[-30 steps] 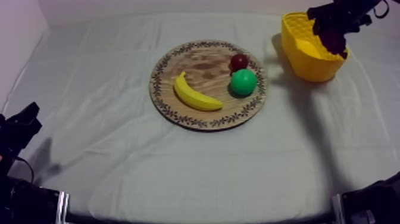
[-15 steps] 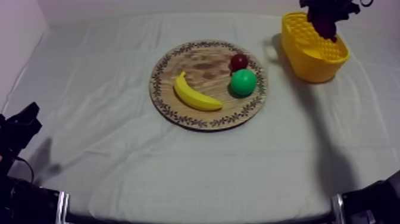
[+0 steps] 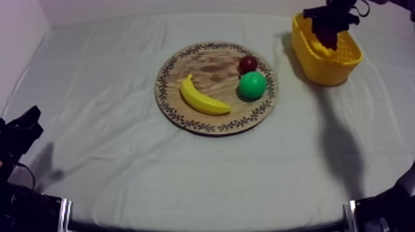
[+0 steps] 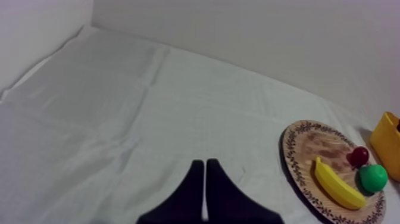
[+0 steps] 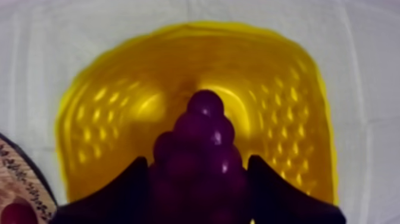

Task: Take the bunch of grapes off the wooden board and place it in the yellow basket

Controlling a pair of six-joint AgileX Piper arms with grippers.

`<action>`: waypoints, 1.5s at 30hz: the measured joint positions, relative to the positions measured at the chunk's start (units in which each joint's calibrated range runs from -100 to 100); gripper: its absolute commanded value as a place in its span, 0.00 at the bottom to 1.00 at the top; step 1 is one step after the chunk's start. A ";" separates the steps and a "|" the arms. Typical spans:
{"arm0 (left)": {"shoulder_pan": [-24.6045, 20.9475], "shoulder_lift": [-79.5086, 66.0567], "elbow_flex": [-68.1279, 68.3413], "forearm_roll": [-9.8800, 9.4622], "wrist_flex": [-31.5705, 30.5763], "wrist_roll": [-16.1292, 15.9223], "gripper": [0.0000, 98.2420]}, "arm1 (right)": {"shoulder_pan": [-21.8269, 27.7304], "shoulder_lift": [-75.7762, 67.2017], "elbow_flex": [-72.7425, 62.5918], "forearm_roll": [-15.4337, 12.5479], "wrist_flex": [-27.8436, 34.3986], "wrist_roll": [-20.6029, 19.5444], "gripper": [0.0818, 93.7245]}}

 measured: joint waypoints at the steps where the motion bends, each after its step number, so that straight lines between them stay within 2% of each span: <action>1: 0.00 0.00 0.00 0.00 0.00 0.00 0.00 | 0.11 0.50 -0.14 0.00 -0.17 0.00 0.27; 8: 0.00 0.00 0.00 0.00 0.00 0.00 0.00 | 0.46 1.36 0.18 0.00 -1.24 0.10 0.27; 10: 0.00 0.00 0.00 0.00 0.00 0.00 0.00 | 0.46 1.36 0.59 0.00 -1.24 0.10 0.30; 14: 0.00 0.00 0.00 0.00 0.00 0.00 0.00 | 0.30 0.66 2.25 0.80 -2.64 -0.34 0.56; 16: 0.00 0.00 0.00 0.00 0.00 0.00 0.00 | 0.18 0.02 3.44 1.79 -4.28 -1.30 0.67; 18: 0.00 0.00 0.00 0.00 0.00 0.00 0.00 | 0.10 -0.64 4.68 2.41 -5.44 -1.96 0.72; 22: 0.00 0.00 0.00 0.00 0.00 0.00 0.00 | 0.18 -2.04 6.34 2.59 -6.43 -2.36 0.77; 33: 0.00 0.00 0.00 0.00 0.00 0.00 0.00 | 0.62 -7.64 10.89 2.38 -7.63 -2.13 0.77; 40: 0.00 0.00 0.00 0.00 0.00 0.00 0.00 | 1.16 -14.70 19.18 2.54 -11.25 -1.58 0.65; 45: 0.00 0.00 0.00 0.00 0.00 0.00 0.00 | 2.17 -21.78 27.08 0.47 -13.37 0.54 0.57</action>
